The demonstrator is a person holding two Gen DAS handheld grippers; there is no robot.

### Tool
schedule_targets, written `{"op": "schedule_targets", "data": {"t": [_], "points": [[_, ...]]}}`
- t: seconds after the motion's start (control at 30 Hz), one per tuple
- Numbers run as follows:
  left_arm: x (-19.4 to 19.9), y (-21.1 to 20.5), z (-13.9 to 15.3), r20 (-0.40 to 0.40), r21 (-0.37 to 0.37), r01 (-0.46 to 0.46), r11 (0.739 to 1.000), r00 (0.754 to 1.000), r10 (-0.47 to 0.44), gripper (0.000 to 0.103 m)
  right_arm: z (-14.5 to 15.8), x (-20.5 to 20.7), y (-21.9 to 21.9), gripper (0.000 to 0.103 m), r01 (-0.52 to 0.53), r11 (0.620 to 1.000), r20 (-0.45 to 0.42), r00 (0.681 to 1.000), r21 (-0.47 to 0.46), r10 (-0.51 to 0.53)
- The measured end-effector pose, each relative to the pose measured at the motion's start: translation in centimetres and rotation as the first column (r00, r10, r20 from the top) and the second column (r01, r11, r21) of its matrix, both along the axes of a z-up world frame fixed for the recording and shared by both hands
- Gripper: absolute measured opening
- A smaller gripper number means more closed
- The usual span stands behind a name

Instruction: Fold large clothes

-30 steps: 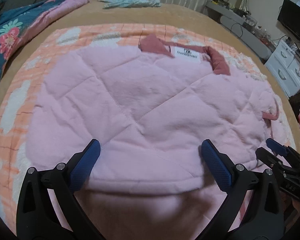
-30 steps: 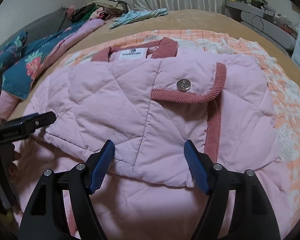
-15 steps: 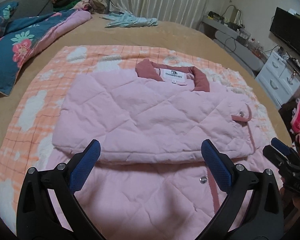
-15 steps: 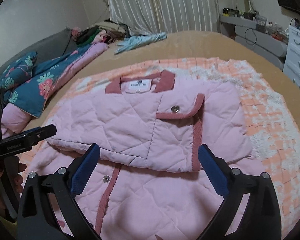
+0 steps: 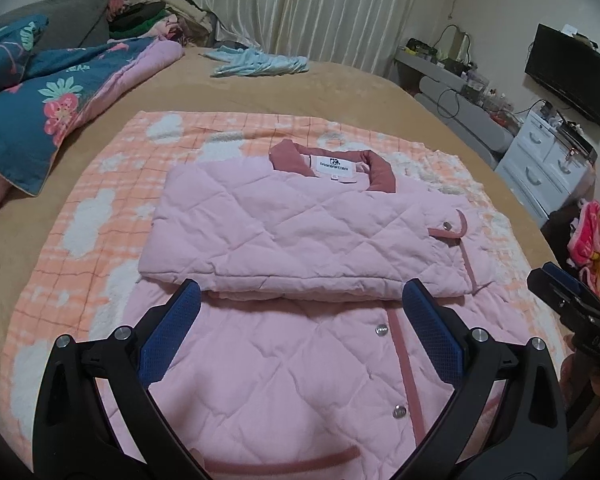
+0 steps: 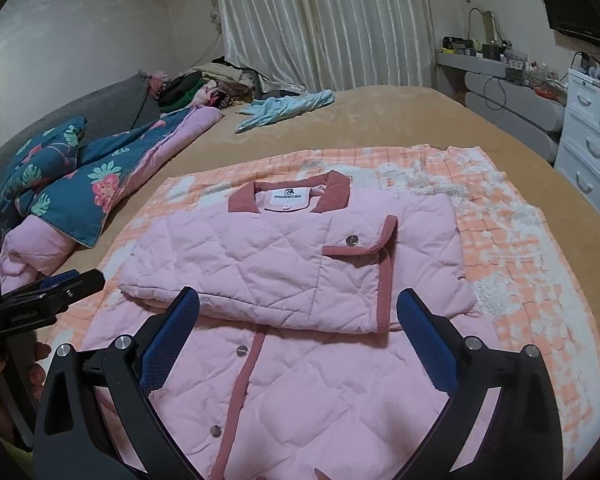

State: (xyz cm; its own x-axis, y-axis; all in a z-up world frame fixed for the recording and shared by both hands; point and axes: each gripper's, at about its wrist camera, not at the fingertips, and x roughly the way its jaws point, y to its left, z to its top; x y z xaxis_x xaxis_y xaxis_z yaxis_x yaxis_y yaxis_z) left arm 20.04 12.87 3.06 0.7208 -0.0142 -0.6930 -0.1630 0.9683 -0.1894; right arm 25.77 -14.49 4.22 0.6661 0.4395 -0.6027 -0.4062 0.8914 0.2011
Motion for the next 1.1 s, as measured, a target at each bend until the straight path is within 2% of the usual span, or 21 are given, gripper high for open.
{"op": "schedule_targets", "data": {"t": [0.33, 1.1], "points": [[-3.6, 0.3, 1.7, 0.033, -0.011, 0.0, 1.0, 0.999, 0.0, 0.095, 1.9, -3.4, -1.1, 0.099, 0.017, 1.0, 0.017, 1.0, 0.006, -0.017], [-9.4, -0.5, 3.2, 0.076, 0.027, 0.013, 1.0, 0.997, -0.015, 0.095, 3.5, -8.9, -3.5, 0.099, 0.039, 0.999, 0.059, 0.998, -0.021, -0.038]]}}
